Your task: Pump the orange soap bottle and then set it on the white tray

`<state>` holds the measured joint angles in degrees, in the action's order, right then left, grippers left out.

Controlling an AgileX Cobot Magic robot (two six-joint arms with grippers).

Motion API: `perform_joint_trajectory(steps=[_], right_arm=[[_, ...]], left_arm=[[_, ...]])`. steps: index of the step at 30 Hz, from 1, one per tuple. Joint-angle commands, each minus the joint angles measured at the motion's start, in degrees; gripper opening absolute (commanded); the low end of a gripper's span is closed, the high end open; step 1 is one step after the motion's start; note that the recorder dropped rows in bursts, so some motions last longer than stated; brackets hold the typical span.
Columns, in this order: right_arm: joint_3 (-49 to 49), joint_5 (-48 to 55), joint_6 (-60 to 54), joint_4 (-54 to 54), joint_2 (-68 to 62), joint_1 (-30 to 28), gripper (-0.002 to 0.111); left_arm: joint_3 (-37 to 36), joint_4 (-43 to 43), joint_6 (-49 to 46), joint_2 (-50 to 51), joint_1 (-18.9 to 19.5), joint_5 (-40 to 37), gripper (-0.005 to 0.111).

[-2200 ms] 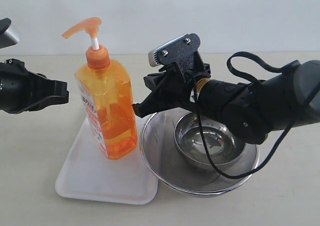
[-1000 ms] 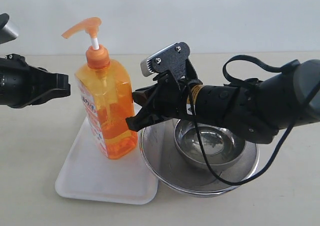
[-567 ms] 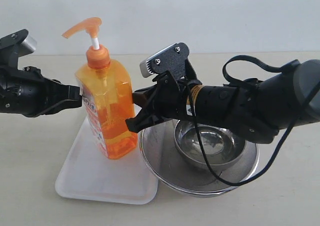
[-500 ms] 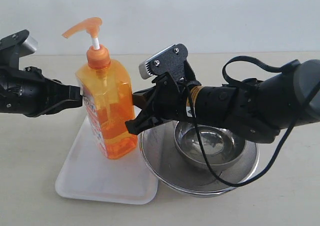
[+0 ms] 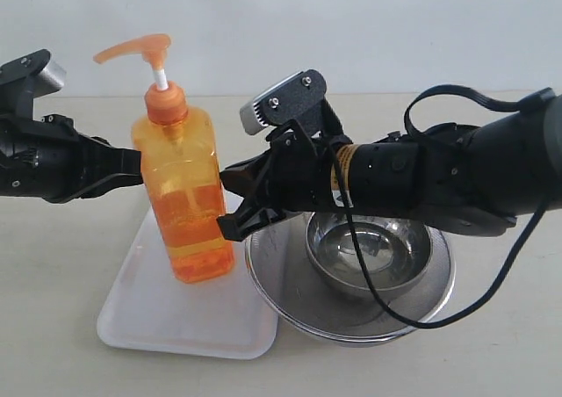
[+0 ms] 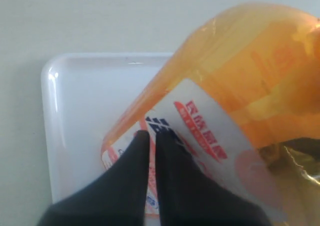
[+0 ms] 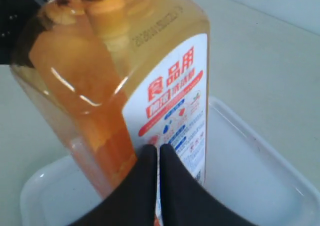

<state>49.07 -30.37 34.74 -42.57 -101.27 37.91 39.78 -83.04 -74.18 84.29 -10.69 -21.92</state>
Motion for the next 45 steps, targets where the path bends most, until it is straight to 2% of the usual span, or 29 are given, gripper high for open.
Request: perform_joint_trajectory(steps=[1,7,24,45], right_arm=[[0.22,-0.72,2.82,-3.22,0.83,0.43,0.000],[0.22,-0.58,2.01,-3.01,0.83,2.65,0.000],[0.22,4.91,0.34,0.28,0.83,2.65,0.000],[0.22,5.34,-2.23,3.40,0.83,2.65,0.000]], left_arm=[[0.29,-0.67,-0.83,0.10,0.12,-2.23,0.005],[0.43,-1.61,-2.50,0.10,0.12,-3.61,0.005],[0.43,-1.51,-2.50,0.10,0.12,-8.30,0.005],[0.43,-0.63,-2.61,0.10,0.12,-1.66,0.005]])
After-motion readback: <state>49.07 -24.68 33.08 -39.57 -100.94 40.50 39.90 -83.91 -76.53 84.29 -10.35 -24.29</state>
